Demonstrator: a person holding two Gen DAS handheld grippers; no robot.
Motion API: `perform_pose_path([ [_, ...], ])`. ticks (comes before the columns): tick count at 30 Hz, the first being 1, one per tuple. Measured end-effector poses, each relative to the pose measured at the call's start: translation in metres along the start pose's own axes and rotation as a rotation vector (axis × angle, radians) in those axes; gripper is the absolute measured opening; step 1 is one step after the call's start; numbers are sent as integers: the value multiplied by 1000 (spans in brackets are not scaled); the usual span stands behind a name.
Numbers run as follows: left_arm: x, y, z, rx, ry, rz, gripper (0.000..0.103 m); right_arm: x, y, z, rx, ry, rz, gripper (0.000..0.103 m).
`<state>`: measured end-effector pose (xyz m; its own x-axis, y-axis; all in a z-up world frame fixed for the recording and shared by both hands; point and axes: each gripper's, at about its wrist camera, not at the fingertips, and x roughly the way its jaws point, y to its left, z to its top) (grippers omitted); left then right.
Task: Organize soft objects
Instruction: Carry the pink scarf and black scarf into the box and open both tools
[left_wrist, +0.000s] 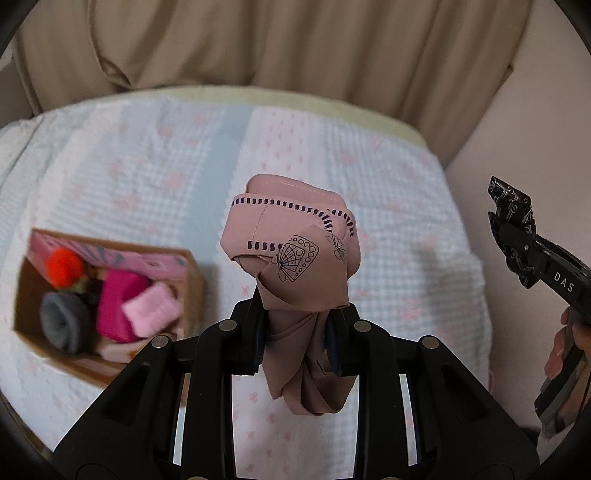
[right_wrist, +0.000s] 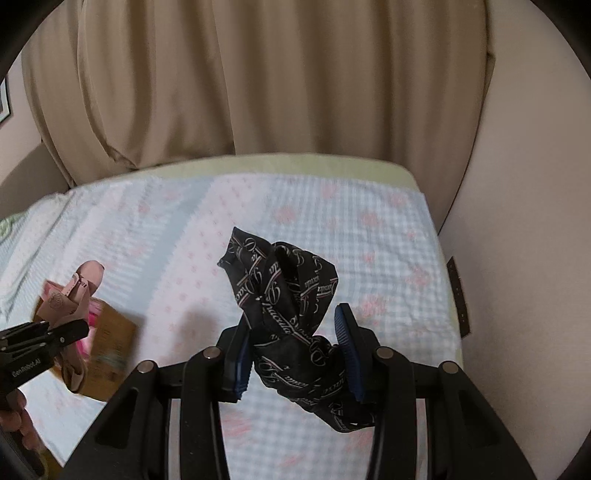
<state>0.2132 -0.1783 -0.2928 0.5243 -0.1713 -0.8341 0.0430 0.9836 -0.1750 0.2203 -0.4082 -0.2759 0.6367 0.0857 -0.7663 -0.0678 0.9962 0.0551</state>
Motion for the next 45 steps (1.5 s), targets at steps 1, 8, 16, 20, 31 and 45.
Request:
perform_pose_path([
  [1,-16,2,4,6,-10,-4,23,-13,7,4,2,-8,-5,38],
  [8,-93,36,15,41,-52,-17,23,-89,77,22,14,-43,13,38],
  [16,-148,121,13,44,-57,-8,23,-118,176,16,34,-21,74,38],
  [20,-159,169,16,34,-50,3,23,-110,227,9,38,11,105,38],
  [31,-142,295,19,55,16,25,23,-59,338,-3,53,102,120,38],
  [45,-60,338,12,108,199,-5,23,28,387,-22,117,299,112,38],
])
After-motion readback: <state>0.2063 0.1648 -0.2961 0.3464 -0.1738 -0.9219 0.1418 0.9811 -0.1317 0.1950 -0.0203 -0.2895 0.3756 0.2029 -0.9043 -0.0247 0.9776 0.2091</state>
